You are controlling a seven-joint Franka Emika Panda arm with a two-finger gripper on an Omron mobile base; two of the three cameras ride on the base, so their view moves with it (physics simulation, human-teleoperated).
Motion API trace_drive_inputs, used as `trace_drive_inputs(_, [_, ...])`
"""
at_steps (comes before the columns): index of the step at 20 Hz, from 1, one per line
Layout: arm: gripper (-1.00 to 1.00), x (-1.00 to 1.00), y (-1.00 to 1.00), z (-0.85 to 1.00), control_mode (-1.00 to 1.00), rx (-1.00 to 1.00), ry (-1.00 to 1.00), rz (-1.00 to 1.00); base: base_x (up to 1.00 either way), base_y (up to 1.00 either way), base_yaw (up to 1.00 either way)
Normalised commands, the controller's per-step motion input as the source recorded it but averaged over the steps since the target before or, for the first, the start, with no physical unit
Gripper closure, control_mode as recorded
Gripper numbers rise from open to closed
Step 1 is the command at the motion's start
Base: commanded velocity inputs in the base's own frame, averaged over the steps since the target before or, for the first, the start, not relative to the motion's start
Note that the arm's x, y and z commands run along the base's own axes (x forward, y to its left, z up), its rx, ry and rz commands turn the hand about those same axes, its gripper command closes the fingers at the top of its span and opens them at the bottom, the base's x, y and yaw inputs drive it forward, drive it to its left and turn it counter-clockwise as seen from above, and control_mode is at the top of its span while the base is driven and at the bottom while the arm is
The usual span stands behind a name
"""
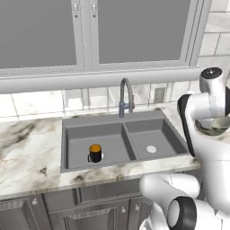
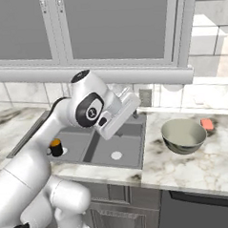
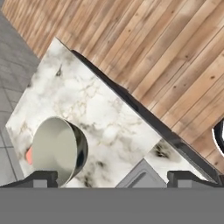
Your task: Pick the mug and place it in the sink. Pick the bowl and place it in the open cabinet and then close the cabinet.
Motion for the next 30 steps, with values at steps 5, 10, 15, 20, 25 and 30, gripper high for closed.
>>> trace_drive_inputs(5, [-1.00,0.20,-0.13,-0.20,-1.00,0.01,0.08,0.00,0.00,0.00,0.00])
trace_drive_inputs(10, [-1.00,0.20,-0.09,-0.10,-1.00,0.03,0.02,0.00,0.00,0.00,0.00])
trace_drive_inputs(15, [-1.00,0.20,-0.11,-0.14,-1.00,0.00,0.00,0.00,0.00,0.00,0.00])
trace_drive_inputs(20, [-1.00,0.12,-0.04,-0.25,-1.00,0.00,0.00,0.00,0.00,0.00,0.00])
trace_drive_inputs(25, [-1.00,0.13,-0.06,-0.27,-1.00,0.01,0.00,0.00,0.00,0.00,0.00])
trace_drive_inputs(30, [-1.00,0.17,-0.09,-0.26,-1.00,0.01,0.00,0.00,0.00,0.00,0.00])
